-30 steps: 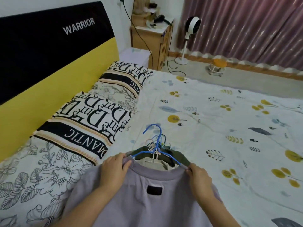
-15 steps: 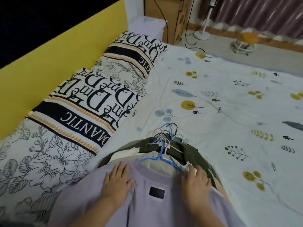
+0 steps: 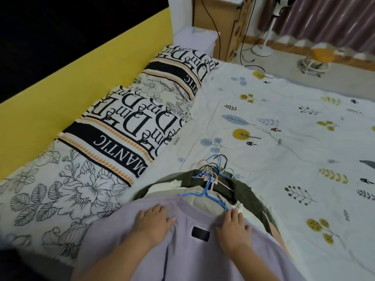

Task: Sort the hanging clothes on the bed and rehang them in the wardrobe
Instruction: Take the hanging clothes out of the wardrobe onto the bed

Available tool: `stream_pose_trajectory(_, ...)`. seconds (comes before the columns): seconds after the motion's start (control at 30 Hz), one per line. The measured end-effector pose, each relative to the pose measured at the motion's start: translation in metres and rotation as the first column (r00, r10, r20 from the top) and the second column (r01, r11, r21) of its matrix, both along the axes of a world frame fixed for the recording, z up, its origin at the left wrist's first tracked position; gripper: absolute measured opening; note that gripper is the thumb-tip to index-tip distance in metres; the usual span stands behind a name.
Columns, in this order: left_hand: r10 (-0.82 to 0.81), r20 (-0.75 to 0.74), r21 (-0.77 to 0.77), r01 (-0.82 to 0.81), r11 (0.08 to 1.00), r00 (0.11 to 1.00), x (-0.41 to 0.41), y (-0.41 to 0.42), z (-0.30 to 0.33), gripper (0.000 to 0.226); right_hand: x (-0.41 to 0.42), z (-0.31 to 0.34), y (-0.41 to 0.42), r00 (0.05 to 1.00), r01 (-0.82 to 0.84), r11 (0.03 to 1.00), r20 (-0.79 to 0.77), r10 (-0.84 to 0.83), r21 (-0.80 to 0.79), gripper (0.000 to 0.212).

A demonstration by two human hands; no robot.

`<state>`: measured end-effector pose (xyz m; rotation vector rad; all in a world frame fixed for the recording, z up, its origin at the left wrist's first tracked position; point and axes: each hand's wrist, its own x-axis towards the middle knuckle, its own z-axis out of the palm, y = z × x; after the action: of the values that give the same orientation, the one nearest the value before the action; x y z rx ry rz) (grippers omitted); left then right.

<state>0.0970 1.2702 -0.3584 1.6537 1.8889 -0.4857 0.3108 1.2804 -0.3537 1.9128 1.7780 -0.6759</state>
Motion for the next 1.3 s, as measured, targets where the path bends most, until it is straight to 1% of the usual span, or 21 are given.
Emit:
stream_pose_trajectory(0.07,-0.023,0.047,-0.042,0.025,0.999,0.999,-0.004,-0.004,0.017,0.049,-0.005,0.019,0.006,0.999,-0.037,0.999,0.023,0.037,-0.032,0.048)
stream_pose_trajectory(0.13,-0.04,0.103,-0.051,0.045,0.998,0.994,-0.01,-0.01,0.038,0.044,-0.012,0.041,0.007,0.996,-0.084,0.994,0.004,0.084,-0.066,0.039)
stream_pose_trajectory(0.23,-0.036,0.144,0.003,0.036,0.999,0.989,-0.021,-0.022,0.075,0.04,-0.028,0.079,-0.001,0.985,-0.171,0.984,-0.019,0.17,-0.054,0.035)
stream_pose_trajectory(0.3,-0.029,0.141,0.044,0.023,0.999,0.99,-0.031,-0.034,0.1,0.04,-0.039,0.101,-0.013,0.978,-0.205,0.978,-0.043,0.204,-0.026,0.033)
stream_pose_trajectory(0.37,-0.011,0.136,0.063,0.002,0.998,0.991,-0.043,-0.05,0.124,0.039,-0.05,0.122,-0.029,0.972,-0.219,0.975,-0.086,0.221,0.023,0.033)
stream_pose_trajectory(0.43,0.0,0.137,0.086,-0.012,0.996,0.991,-0.054,-0.071,0.15,0.039,-0.062,0.144,-0.049,0.955,-0.26,0.964,-0.129,0.266,0.061,0.038)
stream_pose_trajectory(0.5,0.0,0.142,0.115,-0.016,0.993,0.99,-0.065,-0.096,0.176,0.041,-0.077,0.17,-0.072,0.933,-0.321,0.943,-0.141,0.331,0.084,0.044)
stream_pose_trajectory(0.6,-0.02,0.14,0.154,-0.002,0.988,0.99,-0.083,-0.14,0.214,0.044,-0.101,0.21,-0.108,0.904,-0.39,0.912,-0.139,0.405,0.125,0.044)
stream_pose_trajectory(0.7,-0.003,0.147,0.183,-0.024,0.983,0.989,-0.104,-0.187,0.251,0.044,-0.126,0.249,-0.147,0.862,-0.459,0.874,-0.158,0.481,0.16,0.043)
stream_pose_trajectory(0.83,0.038,0.119,0.24,-0.066,0.969,0.992,-0.134,-0.243,0.295,0.045,-0.157,0.292,-0.192,0.794,-0.542,0.814,-0.19,0.578,0.211,0.047)
stream_pose_trajectory(0.97,0.1,0.08,0.271,-0.119,0.955,0.992,-0.158,-0.295,0.335,0.05,-0.189,0.335,-0.225,0.7,-0.641,0.718,-0.178,0.692,0.271,0.046)
stream_pose_trajectory(1.17,0.28,0.01,0.32,-0.268,0.909,0.96,-0.181,-0.375,0.385,0.047,-0.232,0.386,-0.267,0.514,-0.755,0.538,-0.172,0.841,0.375,0.049)
stream_pose_trajectory(1.3,0.448,0.009,0.371,-0.419,0.828,0.894,-0.18,-0.432,0.408,0.047,-0.252,0.404,-0.292,0.383,-0.818,0.412,-0.154,0.911,0.401,0.047)
